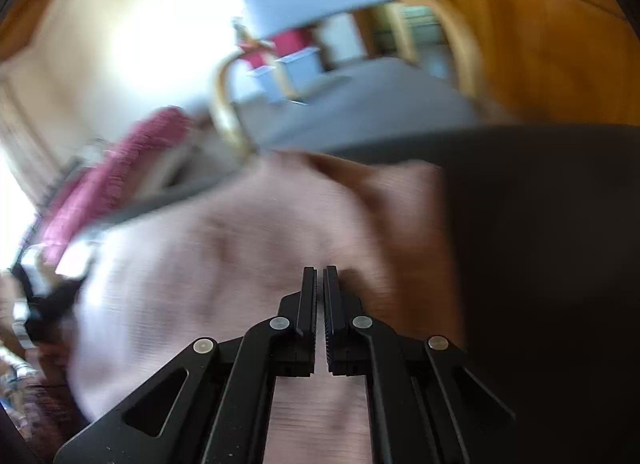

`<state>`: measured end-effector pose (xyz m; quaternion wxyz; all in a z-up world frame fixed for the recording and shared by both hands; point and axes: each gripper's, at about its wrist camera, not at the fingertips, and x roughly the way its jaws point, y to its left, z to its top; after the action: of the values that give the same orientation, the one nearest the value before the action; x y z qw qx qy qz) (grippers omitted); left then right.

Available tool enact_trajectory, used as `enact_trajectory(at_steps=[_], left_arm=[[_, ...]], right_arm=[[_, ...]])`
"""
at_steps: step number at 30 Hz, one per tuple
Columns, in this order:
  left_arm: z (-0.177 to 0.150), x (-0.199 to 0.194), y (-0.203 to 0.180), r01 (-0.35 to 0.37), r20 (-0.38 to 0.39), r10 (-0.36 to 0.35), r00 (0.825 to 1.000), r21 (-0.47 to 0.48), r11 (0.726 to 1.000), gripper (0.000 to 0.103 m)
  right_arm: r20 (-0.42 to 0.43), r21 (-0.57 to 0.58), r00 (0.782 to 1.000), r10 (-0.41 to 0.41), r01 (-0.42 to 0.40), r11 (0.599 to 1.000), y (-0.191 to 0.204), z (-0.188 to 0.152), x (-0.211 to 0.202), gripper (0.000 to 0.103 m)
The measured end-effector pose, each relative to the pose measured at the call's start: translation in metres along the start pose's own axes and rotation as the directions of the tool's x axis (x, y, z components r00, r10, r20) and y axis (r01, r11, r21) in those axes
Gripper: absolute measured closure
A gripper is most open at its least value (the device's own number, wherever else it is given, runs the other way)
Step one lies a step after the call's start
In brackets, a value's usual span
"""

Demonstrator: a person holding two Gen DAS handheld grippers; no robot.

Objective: Fold clothes

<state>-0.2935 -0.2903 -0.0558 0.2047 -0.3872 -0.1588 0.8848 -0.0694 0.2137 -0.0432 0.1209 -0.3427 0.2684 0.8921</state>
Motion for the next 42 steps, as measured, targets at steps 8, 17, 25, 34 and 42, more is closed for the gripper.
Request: enact_trajectory(at_steps=[8, 17, 25, 34, 42], left_arm=[[0.000, 0.000, -0.001, -0.003, 0.000, 0.003, 1.000, 0.002, 1.000, 0.085], [0.001, 0.000, -0.001, -0.004, 0.000, 0.004, 1.000, 0.002, 1.000, 0.085], [-0.028, -0.027, -0.032, 0.017, -0.022, -0.014, 1.000, 0.121, 0.992, 0.084], [-0.074, -0.070, -0.079, 0.053, -0.061, -0.037, 0.997, 0.299, 0.953, 0.081], [-0.092, -0.073, -0.063, 0.025, -0.137, 0.006, 0.991, 0.224, 0.974, 0.081]], right_arm=[[0.109, 0.015, 0.994, -0.009, 0.007, 1.000, 0.006, -0.012, -0.043, 0.099], [0.004, -0.106, 0.993, -0.122, 0.122, 0.987, 0.007, -0.064, -0.065, 0.100], [0.098, 0.128, 0.983, -0.154, 0.141, 0.982, -0.039, -0.071, -0.095, 0.088], [0.039, -0.318, 0.999, 0.028, -0.014, 0.948, 0.100, -0.100, -0.087, 0.087], [-0.063, -0.517, 0.990, 0.126, -0.140, 0.844, 0.171, -0.127, -0.059, 0.082]])
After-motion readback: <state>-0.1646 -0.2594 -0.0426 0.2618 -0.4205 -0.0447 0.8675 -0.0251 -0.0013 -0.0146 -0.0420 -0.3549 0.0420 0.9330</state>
